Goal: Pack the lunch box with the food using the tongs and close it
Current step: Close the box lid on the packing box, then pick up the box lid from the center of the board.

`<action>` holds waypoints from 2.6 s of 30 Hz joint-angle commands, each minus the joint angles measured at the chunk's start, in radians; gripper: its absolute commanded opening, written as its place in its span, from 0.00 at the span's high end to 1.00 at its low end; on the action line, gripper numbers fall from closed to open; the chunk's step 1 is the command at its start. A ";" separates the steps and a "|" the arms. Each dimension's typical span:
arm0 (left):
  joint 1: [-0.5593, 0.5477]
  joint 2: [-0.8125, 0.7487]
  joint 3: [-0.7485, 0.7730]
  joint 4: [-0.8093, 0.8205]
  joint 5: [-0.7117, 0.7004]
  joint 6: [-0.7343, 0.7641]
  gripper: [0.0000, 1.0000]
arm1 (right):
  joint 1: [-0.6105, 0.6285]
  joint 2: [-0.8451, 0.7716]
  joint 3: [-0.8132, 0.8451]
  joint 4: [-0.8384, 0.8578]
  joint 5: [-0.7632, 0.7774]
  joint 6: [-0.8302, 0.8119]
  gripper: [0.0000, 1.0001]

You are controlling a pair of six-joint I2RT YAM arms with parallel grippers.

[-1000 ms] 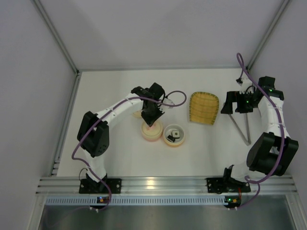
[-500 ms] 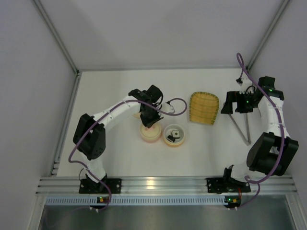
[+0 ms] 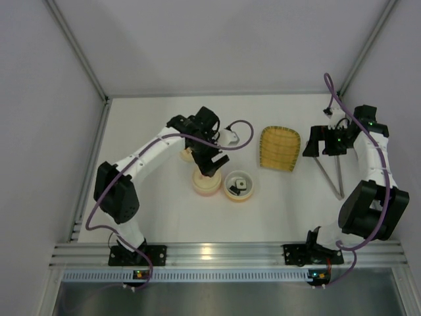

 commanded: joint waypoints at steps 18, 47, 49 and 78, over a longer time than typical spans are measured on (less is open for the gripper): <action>0.445 0.302 0.292 0.078 0.044 -0.176 0.21 | 0.011 0.001 0.000 0.015 -0.025 -0.004 0.01; 0.399 0.380 0.260 0.204 0.005 -0.255 0.41 | 0.011 0.030 0.003 0.020 -0.024 -0.007 0.01; 0.385 0.368 0.254 0.208 -0.022 -0.254 0.41 | 0.013 0.032 0.003 0.020 -0.024 -0.009 0.01; 0.310 0.372 0.216 0.233 -0.024 -0.262 0.57 | 0.011 0.038 -0.003 0.023 -0.019 -0.012 0.01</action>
